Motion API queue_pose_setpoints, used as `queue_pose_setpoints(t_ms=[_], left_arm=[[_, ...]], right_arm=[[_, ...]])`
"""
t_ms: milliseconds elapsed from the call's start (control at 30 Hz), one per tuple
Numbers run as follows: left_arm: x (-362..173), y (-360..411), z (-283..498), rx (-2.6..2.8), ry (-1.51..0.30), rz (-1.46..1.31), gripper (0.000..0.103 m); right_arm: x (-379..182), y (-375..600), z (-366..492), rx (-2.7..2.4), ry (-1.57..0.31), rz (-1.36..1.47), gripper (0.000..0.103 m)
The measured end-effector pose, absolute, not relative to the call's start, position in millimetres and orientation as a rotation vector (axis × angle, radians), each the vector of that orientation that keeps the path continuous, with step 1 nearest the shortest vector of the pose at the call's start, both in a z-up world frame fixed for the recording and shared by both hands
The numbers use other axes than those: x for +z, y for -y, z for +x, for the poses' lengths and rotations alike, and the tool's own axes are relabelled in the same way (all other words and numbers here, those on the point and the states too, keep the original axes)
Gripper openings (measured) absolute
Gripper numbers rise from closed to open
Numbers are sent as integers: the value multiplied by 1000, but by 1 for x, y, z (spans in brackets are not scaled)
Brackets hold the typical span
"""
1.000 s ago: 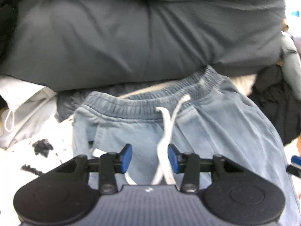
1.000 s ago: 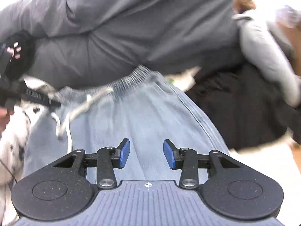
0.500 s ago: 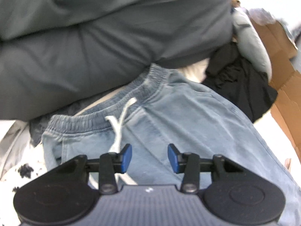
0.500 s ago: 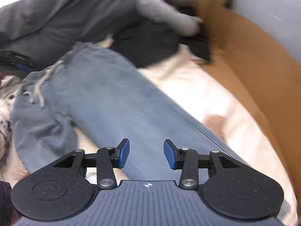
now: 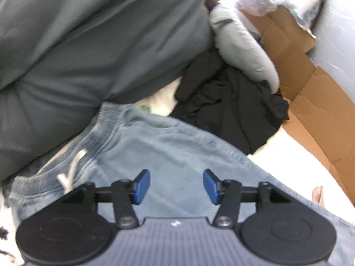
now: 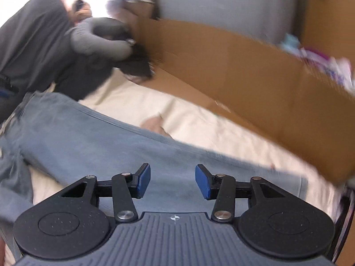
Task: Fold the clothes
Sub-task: 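Move both open grippers along the pants toward the pant leg hems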
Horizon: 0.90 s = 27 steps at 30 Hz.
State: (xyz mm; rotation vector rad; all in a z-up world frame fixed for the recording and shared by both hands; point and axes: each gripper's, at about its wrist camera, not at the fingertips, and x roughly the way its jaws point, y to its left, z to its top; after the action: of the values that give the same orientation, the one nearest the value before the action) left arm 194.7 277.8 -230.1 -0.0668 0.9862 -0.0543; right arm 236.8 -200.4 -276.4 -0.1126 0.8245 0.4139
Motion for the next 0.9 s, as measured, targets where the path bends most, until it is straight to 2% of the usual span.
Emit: queue_pose_setpoints(t_ms=[333, 900], left_arm=[[-272, -217, 208, -157, -1058, -14, 59], [-302, -164, 223, -320, -1059, -1, 62]], right_arm=[[-302, 233, 253, 304, -853, -11, 53], [-336, 308, 264, 117, -886, 12, 53]])
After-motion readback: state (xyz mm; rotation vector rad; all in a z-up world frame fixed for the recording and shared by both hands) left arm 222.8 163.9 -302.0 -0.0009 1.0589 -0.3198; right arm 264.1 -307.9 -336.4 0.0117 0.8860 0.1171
